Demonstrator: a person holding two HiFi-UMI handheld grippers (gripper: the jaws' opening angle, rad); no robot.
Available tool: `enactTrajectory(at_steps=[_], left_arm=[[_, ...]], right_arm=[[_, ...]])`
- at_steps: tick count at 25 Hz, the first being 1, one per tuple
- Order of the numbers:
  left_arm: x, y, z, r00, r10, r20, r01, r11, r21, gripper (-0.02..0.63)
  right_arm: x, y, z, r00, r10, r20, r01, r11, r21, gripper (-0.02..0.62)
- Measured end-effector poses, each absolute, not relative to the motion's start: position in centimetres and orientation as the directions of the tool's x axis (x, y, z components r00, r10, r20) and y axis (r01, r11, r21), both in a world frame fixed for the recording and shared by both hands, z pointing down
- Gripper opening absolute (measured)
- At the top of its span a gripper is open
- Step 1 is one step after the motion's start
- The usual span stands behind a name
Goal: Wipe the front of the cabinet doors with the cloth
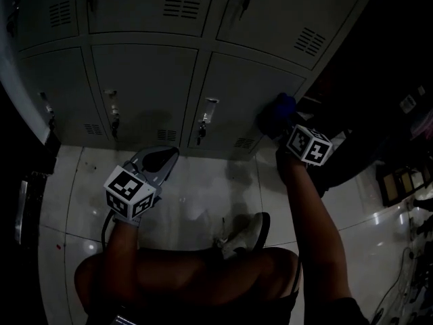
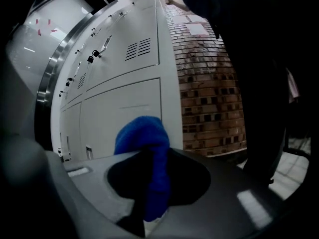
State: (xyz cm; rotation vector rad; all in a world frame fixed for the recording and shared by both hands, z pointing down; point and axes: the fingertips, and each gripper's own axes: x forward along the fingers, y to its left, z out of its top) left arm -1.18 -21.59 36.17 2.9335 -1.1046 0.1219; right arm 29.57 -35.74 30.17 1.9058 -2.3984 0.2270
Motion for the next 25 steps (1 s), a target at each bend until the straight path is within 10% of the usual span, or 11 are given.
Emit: enactTrajectory(at_steps=[7, 25], left_arm=[[-1.2, -21.8, 36.3, 0.748, -0.659, 0.076, -0.660, -0.751, -0.020, 0.000], [-1.3, -21.7, 35.1, 0.746, -0.666, 0.030, -0.666, -0.746, -0.014, 0.000]], right_arm=[[30.4, -34.8, 30.9, -0.214, -0.967, 0.136, -0.973, 0.199, -0.119, 0.077], [6.2, -33.6, 34.2, -0.554, -0.816, 0.166, -0.833, 0.542, -0.115, 0.077]])
